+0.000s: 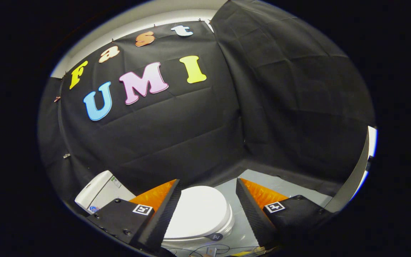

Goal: Open the toilet lid.

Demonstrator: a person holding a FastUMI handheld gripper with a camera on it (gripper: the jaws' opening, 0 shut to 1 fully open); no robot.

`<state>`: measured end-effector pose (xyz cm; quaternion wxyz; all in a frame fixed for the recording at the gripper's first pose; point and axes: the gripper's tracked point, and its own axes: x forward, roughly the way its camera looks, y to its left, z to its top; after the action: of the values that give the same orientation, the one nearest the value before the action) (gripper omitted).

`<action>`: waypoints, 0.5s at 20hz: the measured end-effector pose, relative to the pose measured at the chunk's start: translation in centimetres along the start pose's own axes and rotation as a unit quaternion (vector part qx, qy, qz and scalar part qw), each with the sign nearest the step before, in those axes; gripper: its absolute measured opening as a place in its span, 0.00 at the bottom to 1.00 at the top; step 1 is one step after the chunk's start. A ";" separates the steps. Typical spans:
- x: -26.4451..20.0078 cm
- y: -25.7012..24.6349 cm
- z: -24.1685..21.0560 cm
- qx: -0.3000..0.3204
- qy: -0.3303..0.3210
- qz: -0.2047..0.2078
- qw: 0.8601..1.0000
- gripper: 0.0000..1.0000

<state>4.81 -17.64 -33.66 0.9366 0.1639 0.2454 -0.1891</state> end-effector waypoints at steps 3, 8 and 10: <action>1.5 -1.5 -3.1 0.024 0.023 -0.003 0.999 0.97; 3.9 -4.0 -9.6 0.070 0.085 -0.019 0.994 0.97; 4.5 -4.7 -11.9 0.079 0.101 -0.025 0.992 0.97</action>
<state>1.70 -18.24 -46.84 0.8863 0.2490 0.3267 -0.2139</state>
